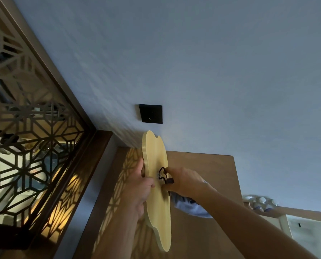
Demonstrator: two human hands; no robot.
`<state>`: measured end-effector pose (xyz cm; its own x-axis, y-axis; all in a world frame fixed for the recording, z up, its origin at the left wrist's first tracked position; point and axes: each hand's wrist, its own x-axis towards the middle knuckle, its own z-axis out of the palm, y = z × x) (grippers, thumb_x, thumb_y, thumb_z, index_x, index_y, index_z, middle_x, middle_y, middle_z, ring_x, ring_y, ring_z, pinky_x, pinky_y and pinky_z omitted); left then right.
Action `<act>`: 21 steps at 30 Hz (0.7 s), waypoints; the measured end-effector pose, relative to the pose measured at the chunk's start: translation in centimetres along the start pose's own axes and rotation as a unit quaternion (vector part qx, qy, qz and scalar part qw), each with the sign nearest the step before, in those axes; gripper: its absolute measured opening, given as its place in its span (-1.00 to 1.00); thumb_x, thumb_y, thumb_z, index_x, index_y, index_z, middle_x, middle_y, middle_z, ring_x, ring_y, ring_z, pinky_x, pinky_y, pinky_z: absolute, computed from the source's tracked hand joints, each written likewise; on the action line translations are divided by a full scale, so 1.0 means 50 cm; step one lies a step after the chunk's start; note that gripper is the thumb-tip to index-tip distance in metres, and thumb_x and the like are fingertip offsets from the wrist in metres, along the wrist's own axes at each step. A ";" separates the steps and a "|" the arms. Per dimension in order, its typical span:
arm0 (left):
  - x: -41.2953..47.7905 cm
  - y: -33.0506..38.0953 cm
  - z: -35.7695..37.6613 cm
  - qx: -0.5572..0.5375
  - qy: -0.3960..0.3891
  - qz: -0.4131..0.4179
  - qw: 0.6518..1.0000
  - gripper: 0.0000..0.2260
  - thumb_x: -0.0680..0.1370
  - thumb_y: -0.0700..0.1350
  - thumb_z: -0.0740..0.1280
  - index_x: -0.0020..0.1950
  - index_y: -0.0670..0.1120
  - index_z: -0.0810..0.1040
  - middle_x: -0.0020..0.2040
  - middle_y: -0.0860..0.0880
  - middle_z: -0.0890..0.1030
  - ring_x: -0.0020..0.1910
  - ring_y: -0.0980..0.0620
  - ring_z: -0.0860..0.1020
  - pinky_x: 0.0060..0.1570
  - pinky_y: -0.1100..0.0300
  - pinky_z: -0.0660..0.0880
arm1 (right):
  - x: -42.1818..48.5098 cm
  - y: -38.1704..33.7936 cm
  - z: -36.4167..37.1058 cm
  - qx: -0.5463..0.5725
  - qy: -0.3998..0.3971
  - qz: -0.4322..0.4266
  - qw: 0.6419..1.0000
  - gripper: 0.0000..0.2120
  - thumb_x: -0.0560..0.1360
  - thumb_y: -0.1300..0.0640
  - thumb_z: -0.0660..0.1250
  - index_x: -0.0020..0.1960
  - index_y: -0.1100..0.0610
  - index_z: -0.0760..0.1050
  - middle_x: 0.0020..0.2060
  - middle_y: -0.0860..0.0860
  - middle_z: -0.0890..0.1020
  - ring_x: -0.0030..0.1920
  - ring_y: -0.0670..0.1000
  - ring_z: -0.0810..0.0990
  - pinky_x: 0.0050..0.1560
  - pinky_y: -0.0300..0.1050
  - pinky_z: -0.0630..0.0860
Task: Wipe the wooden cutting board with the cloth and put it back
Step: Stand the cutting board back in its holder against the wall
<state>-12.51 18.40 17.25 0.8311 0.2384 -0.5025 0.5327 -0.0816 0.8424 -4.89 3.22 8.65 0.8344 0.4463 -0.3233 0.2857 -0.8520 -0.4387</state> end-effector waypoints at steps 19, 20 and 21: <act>-0.003 -0.016 0.122 0.147 0.041 0.105 0.983 -0.27 0.57 -0.36 0.15 0.64 0.19 0.12 0.60 0.07 0.32 0.53 -0.05 0.35 0.45 -0.09 0.40 | -0.018 0.047 0.010 -0.041 0.050 -0.043 0.997 -0.82 0.59 -0.04 0.25 0.13 0.01 0.43 -0.31 -0.10 0.42 -0.29 0.04 0.52 -0.33 -0.11 0.42; -0.005 -0.018 0.118 0.161 0.043 0.107 0.980 -0.27 0.58 -0.36 0.15 0.64 0.20 0.11 0.61 0.06 0.31 0.51 -0.09 0.38 0.41 -0.14 0.44 | -0.020 0.037 0.010 -0.039 0.049 -0.050 0.997 -0.81 0.60 -0.03 0.24 0.15 0.02 0.44 -0.29 -0.08 0.44 -0.27 0.06 0.54 -0.30 -0.08 0.45; -0.006 -0.020 0.112 0.171 0.048 0.108 0.978 -0.27 0.58 -0.35 0.16 0.65 0.20 0.10 0.61 0.06 0.30 0.50 -0.12 0.40 0.39 -0.18 0.45 | -0.019 0.029 0.013 -0.036 0.052 -0.059 0.996 -0.80 0.61 -0.03 0.23 0.16 0.04 0.45 -0.26 -0.05 0.48 -0.25 0.07 0.54 -0.27 -0.06 0.48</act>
<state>-12.38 12.98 15.47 0.9202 0.2675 -0.2859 0.3822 -0.4549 0.8043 -5.54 1.73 7.79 0.8368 0.5161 -0.1826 0.4142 -0.8149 -0.4055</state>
